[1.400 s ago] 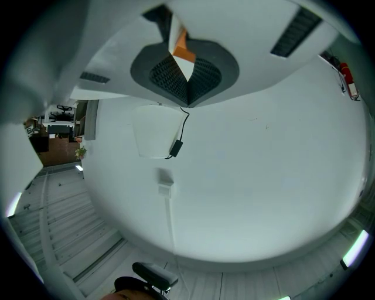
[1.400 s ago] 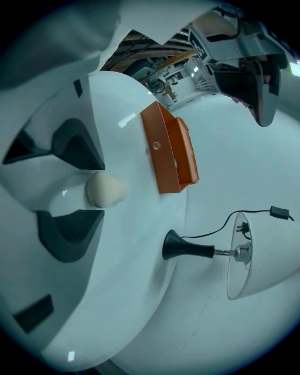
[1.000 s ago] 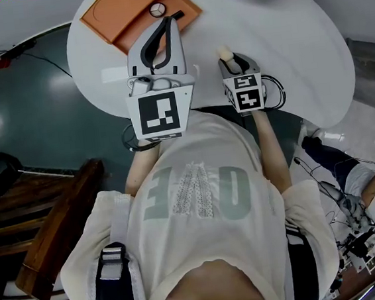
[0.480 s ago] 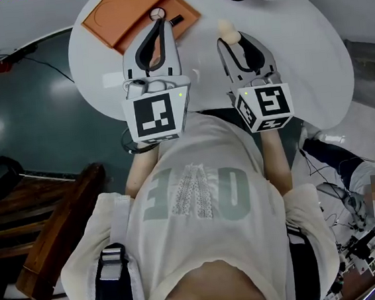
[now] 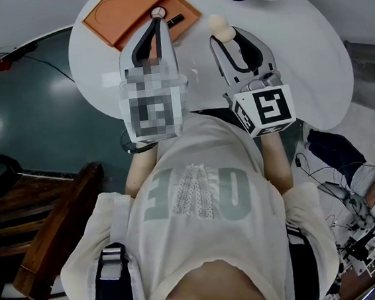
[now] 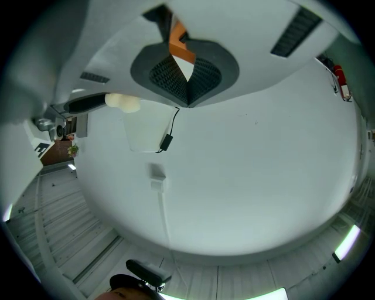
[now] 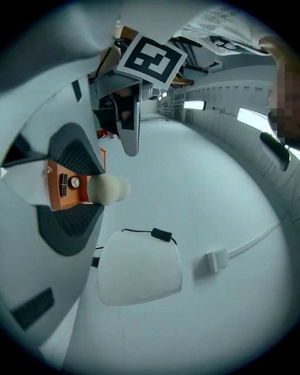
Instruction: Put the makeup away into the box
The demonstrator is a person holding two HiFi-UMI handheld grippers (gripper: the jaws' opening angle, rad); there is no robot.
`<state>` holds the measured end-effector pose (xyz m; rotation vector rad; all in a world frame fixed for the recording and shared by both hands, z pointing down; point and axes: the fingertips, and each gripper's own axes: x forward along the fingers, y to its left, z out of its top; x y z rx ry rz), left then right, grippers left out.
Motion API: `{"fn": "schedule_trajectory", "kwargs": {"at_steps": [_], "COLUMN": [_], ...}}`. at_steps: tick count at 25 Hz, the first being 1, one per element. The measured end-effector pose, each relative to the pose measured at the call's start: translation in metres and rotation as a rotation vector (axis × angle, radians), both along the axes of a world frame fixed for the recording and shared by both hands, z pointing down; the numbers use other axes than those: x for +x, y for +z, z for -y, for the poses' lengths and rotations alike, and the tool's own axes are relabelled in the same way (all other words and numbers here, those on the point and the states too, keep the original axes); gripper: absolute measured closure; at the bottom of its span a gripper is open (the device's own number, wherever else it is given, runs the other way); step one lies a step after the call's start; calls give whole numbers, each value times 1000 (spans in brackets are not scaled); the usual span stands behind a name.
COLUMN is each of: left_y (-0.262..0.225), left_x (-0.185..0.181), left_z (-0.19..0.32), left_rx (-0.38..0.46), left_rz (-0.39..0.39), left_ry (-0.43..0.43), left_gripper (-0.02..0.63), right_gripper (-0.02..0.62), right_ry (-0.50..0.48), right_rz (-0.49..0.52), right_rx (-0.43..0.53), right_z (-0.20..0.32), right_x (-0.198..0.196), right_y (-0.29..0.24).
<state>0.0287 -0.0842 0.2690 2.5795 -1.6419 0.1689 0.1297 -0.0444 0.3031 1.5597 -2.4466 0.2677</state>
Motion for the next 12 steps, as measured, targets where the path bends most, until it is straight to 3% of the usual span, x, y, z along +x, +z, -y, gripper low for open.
{"fn": "schedule_trajectory", "kwargs": {"at_steps": [5,12], "left_y": [0,20], "left_x": [-26,-83], "left_z": [4,8], "left_rx": [6,-41], "left_rz": [4,-12], "left_ry": [-91,-264], "left_gripper": [598,598], "right_gripper": [442,442], "right_ry": [-112,-425], "right_rz": [-119,-299], "right_rx": [-33,-306], "right_z": [22,53], "right_x": [-41,-126], "right_y": [10,95]}}
